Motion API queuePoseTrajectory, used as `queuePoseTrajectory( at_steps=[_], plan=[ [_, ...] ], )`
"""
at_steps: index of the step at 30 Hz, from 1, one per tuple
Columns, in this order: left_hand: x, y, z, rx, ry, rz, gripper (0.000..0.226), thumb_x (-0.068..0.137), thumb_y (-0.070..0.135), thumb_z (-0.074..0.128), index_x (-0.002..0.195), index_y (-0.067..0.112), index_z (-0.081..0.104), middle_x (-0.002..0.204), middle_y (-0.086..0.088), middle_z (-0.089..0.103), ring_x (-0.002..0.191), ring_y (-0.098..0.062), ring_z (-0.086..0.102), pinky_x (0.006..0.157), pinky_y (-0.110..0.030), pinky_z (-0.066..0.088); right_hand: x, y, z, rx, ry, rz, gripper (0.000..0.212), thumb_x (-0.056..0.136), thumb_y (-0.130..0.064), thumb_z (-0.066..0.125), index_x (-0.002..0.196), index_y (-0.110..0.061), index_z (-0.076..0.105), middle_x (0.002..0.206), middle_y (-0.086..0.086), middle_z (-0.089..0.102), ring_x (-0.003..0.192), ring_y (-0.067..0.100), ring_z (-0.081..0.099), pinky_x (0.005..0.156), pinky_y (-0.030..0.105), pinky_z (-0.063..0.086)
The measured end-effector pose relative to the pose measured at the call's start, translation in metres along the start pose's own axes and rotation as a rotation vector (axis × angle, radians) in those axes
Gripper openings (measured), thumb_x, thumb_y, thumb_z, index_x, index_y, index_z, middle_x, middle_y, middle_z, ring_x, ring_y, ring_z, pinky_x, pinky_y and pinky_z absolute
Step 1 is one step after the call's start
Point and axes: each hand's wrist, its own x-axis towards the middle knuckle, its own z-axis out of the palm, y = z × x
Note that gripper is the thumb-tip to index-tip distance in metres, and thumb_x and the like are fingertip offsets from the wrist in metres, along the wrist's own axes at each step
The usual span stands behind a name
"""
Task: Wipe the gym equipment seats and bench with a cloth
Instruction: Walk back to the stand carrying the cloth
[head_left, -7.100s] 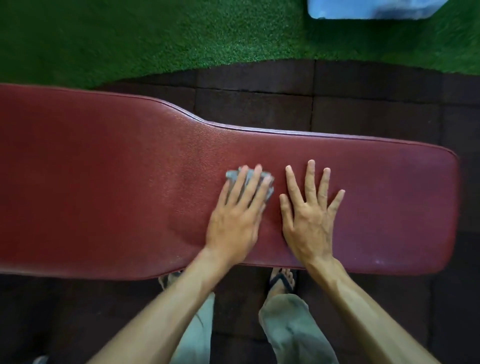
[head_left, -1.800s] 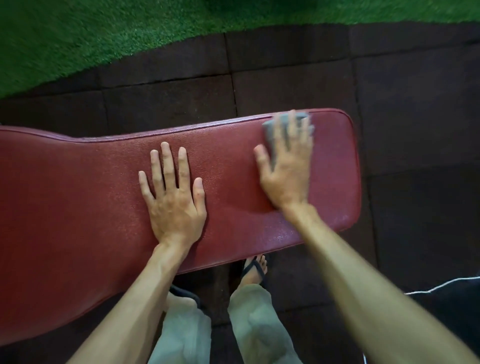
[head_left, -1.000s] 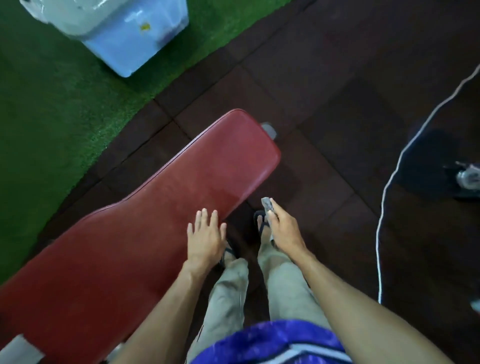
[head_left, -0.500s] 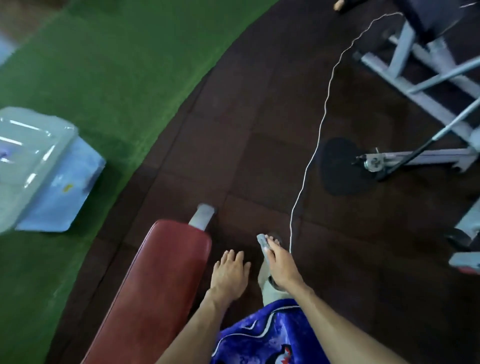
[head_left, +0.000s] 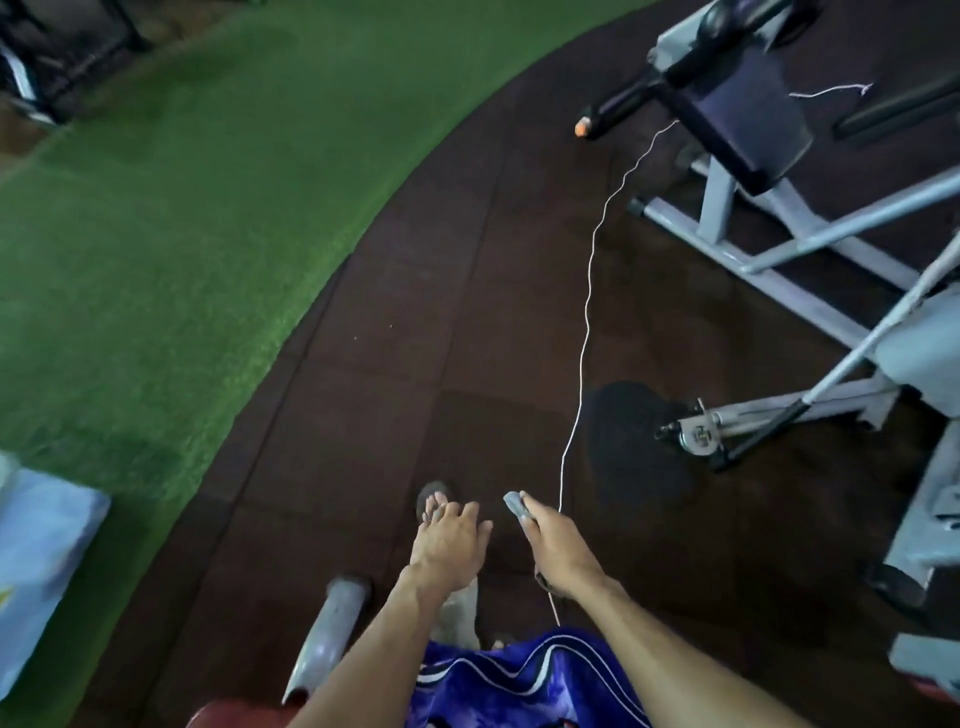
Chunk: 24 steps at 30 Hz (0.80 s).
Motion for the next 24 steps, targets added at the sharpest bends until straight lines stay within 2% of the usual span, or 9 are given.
queuePoseTrajectory(
  at_steps=[3, 6, 12, 15, 17, 24],
  plan=[
    [0.07, -0.003, -0.057, -0.002, -0.009, 0.013, 0.05, 0.106, 0.041, 0.029, 0.145, 0.012, 0.039, 0.157, -0.015, 0.035, 0.146, -0.032, 0.032, 0.114, -0.046, 0.037, 0.074, -0.027, -0.033, -0.003, 0.016, -0.033, 0.045, 0.107, -0.027, 0.035, 0.15, -0.015, 0.038, 0.149, 0.006, 0.049, 0.135, 0.017, 0.049, 0.109, 0.025, 0.037],
    [0.137, -0.004, -0.128, 0.035, -0.014, 0.024, 0.045, 0.106, 0.04, 0.029, 0.141, 0.015, 0.044, 0.146, -0.01, 0.048, 0.138, -0.028, 0.042, 0.111, -0.044, 0.039, 0.151, -0.066, -0.07, 0.04, 0.03, -0.009, 0.047, 0.107, -0.029, 0.034, 0.151, -0.015, 0.036, 0.15, 0.004, 0.049, 0.135, 0.014, 0.048, 0.106, 0.02, 0.036],
    [0.262, 0.005, -0.278, 0.108, 0.004, 0.053, 0.045, 0.105, 0.04, 0.03, 0.141, 0.016, 0.045, 0.144, -0.008, 0.049, 0.137, -0.028, 0.043, 0.11, -0.045, 0.037, 0.285, -0.152, -0.163, 0.18, 0.138, 0.004, 0.048, 0.107, -0.033, 0.036, 0.15, -0.014, 0.038, 0.152, -0.001, 0.046, 0.14, 0.008, 0.041, 0.106, 0.011, 0.026],
    [0.332, 0.023, -0.337, 0.129, -0.009, 0.087, 0.046, 0.105, 0.042, 0.03, 0.141, 0.018, 0.045, 0.144, -0.007, 0.049, 0.137, -0.027, 0.044, 0.109, -0.045, 0.038, 0.354, -0.182, -0.212, 0.243, 0.177, 0.017, 0.049, 0.106, -0.037, 0.036, 0.151, -0.017, 0.038, 0.151, -0.001, 0.047, 0.138, 0.007, 0.043, 0.104, 0.012, 0.028],
    [0.383, 0.039, -0.375, 0.133, -0.028, 0.102, 0.046, 0.105, 0.042, 0.028, 0.141, 0.018, 0.046, 0.144, -0.008, 0.049, 0.137, -0.028, 0.044, 0.11, -0.045, 0.038, 0.406, -0.2, -0.25, 0.265, 0.197, 0.04, 0.049, 0.106, -0.032, 0.036, 0.151, -0.014, 0.037, 0.151, 0.002, 0.047, 0.139, 0.011, 0.043, 0.102, 0.012, 0.028],
    [0.571, 0.102, -0.521, 0.129, 0.003, 0.104, 0.046, 0.106, 0.044, 0.027, 0.137, 0.018, 0.048, 0.14, -0.01, 0.051, 0.133, -0.03, 0.046, 0.108, -0.046, 0.04, 0.603, -0.248, -0.399, 0.227, 0.169, 0.064, 0.048, 0.105, -0.028, 0.036, 0.151, -0.014, 0.036, 0.148, 0.006, 0.05, 0.135, 0.017, 0.049, 0.108, 0.023, 0.036]
  ],
)
